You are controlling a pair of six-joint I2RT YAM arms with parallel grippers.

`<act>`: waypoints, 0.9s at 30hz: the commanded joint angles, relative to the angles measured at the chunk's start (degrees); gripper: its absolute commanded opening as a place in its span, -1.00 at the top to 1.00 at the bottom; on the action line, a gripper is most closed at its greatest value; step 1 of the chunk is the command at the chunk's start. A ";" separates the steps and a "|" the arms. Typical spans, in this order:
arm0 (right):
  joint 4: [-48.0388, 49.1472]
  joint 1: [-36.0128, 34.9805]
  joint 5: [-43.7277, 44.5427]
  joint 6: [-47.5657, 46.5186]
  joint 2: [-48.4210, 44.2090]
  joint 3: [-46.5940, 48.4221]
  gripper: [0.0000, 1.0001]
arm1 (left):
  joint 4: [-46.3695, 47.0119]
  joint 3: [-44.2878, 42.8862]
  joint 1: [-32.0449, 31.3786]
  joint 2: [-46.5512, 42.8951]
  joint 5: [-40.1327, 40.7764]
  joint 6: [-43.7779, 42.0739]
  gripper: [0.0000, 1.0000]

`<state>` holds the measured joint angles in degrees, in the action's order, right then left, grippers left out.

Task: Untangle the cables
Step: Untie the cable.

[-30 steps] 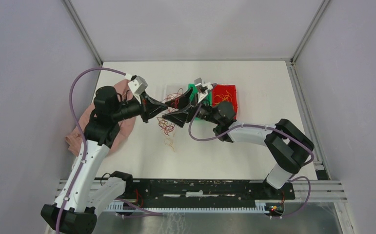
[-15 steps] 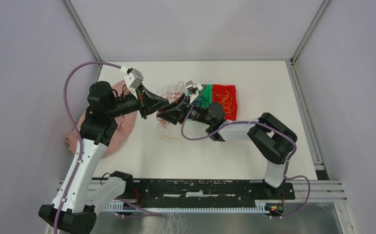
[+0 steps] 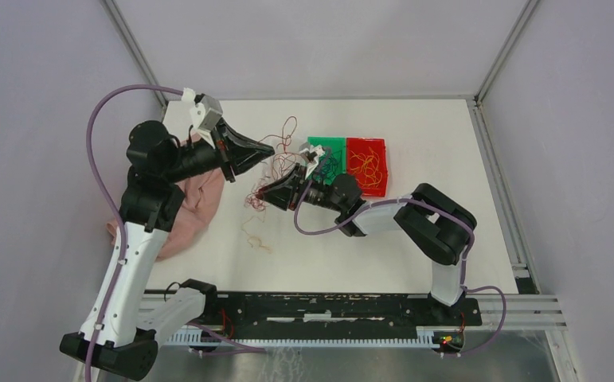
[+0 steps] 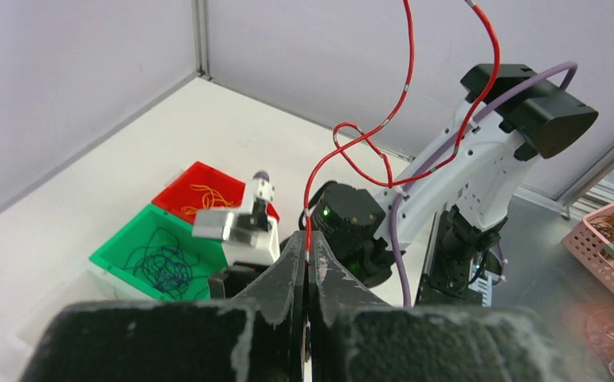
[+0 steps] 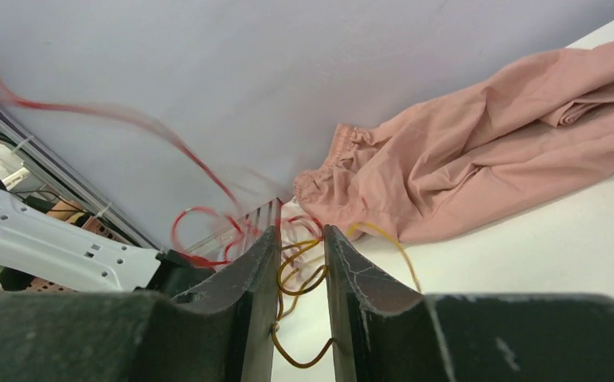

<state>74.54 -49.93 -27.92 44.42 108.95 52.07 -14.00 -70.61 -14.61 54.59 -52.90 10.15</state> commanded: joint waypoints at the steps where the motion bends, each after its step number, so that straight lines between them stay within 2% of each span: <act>1: -0.96 -1.15 0.28 -2.60 0.51 -1.11 0.36 | 3.68 -6.22 -0.28 0.94 -1.29 3.37 0.94; 5: -3.82 -2.09 0.91 -4.70 0.95 -1.57 0.35 | 3.59 -10.73 -0.32 2.75 -0.64 2.47 0.94; 11: -5.06 -2.73 2.78 -7.08 -0.97 -5.18 0.20 | 2.21 -15.70 -0.33 4.45 -0.19 0.82 0.94; 14: -9.72 -2.80 3.61 -10.06 -3.11 -6.53 0.13 | 2.28 -17.68 -0.31 4.75 0.99 -0.73 0.94; 20: -18.08 -3.14 6.02 -15.82 -6.33 -8.58 0.02 | 2.52 -25.48 -0.30 6.72 6.97 -5.53 0.94; 27: -24.04 -3.30 8.06 -19.52 -9.49 -9.88 0.00 | 4.52 -32.95 -0.29 8.81 14.97 -10.84 0.94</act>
<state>53.63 -52.82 -21.74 28.69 102.35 42.72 -12.88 -98.15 -14.66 62.28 -43.70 5.13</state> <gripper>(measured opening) 0.496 0.046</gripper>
